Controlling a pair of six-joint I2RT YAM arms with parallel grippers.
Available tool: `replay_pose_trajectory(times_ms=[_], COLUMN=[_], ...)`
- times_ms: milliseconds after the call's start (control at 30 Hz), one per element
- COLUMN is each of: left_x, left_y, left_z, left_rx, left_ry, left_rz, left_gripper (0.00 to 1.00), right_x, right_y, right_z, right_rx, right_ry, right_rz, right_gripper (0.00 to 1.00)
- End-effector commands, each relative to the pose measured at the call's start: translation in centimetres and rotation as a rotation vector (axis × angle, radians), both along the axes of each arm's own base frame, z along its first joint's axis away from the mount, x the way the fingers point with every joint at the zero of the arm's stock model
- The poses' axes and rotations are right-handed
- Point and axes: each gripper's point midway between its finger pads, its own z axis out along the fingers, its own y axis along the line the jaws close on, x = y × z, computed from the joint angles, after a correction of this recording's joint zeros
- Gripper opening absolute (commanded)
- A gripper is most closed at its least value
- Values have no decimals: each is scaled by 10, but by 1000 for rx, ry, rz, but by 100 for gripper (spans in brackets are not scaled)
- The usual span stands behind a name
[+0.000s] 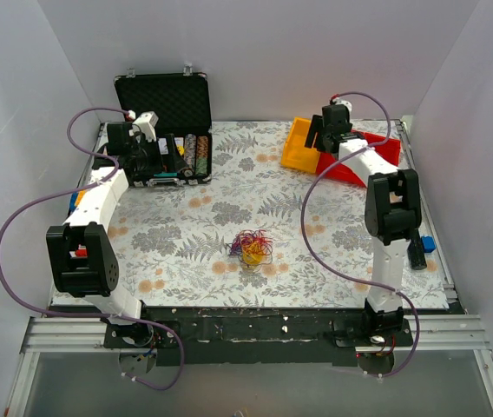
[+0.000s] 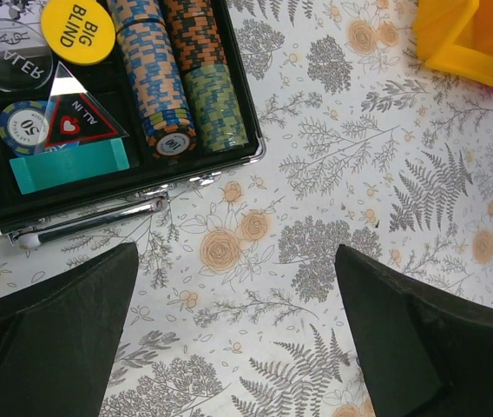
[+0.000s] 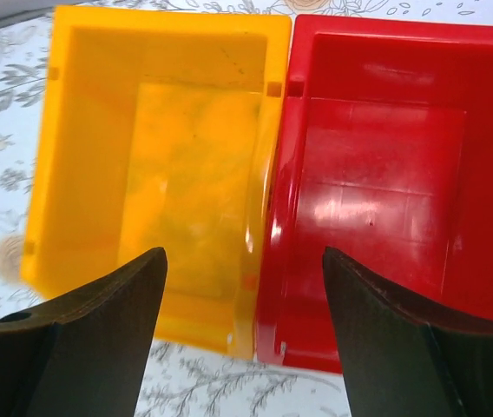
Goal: Untangle the cables
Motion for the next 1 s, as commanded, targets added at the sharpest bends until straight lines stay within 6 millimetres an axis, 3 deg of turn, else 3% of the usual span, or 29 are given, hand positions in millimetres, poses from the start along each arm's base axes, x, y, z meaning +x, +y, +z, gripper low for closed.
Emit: replay_pose_trajectory(times_ms=[0,67,167,333,533,800,967], left_x=[-4,-8,-13,-19,-28,-46,-60], left_y=[-5,-5,-4,-1,0,6,6], left_z=[23,22,21,18,22,17,17], left_rx=[-8,-6,5,22,29,67,82], left_ry=[-42,-40,-44,-43,-58,-52,-45], left_rz=[-52,-53,-56,-48,-39,-28,-42], left_gripper=[98,98,98,98,98,98,98], right_x=[26,31,32,12,-33,-112,-151], right_y=[-5,-4,-1,11,35,73,113], right_z=[8,-8,-17,-29,-38,-55,-60], right_rx=[-70,-89,-96,-124,-170,-176,-150], right_ry=[-25,12,31,60,92,140,136], right_rz=[-44,-54,-51,-37,-9,86,175], right_gripper=[78,73,63,44,32,27,26])
